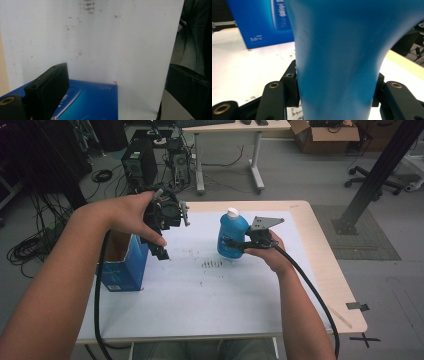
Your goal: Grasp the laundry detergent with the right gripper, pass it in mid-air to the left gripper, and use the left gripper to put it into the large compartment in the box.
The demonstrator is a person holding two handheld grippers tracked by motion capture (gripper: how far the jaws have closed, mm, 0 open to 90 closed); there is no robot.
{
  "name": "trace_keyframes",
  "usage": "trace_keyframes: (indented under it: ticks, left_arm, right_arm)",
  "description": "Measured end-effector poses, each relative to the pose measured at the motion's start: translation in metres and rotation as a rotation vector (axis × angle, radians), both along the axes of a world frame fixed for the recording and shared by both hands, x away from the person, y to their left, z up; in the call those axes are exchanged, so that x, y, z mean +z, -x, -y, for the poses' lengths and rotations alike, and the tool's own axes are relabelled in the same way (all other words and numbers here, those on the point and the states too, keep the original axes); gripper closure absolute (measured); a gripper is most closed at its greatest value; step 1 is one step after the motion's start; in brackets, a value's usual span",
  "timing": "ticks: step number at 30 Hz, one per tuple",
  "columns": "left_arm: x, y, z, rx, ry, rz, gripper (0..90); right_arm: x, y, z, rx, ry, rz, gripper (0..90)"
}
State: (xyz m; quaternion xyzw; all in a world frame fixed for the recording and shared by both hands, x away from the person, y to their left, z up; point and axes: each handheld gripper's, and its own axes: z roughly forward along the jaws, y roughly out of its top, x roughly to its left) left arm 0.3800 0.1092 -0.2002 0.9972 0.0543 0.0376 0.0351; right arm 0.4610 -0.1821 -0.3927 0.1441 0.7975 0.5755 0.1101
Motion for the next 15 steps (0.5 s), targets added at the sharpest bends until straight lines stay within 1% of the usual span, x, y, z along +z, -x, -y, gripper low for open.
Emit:
trace_keyframes:
  ticks: [1,5,6,7,10,11,12,15]
  left_arm:
    - [0.001,0.0,0.001,0.0,0.006,0.002,5.4]
    - [0.005,0.0,0.004,0.001,0.004,0.009,5.4]
    - [0.005,0.0,0.004,0.001,0.004,0.009,5.3]
    - [0.006,0.0,0.004,0.002,0.005,0.009,5.3]
    - [0.008,0.0,0.005,0.006,0.004,0.01,5.3]
    - [0.009,-0.001,0.006,0.003,-0.006,0.007,5.3]
    - [0.01,0.0,0.006,0.005,-0.002,0.01,5.3]
    - [0.011,0.0,0.007,0.008,0.0,0.008,5.3]
  right_arm:
    - [0.008,0.002,0.002,0.01,0.003,0.006,45.8]
    - [0.022,0.005,0.006,0.025,0.005,0.005,45.9]
    - [0.022,0.005,0.006,0.025,0.005,0.005,45.9]
    - [0.03,0.007,0.008,0.038,0.008,0.008,45.9]
    - [0.044,0.011,0.01,0.06,0.007,0.012,45.9]
    - [0.048,0.012,0.01,0.066,0.009,0.016,45.9]
    - [0.05,0.013,0.011,0.07,0.009,0.012,45.9]
    - [0.066,0.018,0.013,0.106,0.005,0.029,45.9]
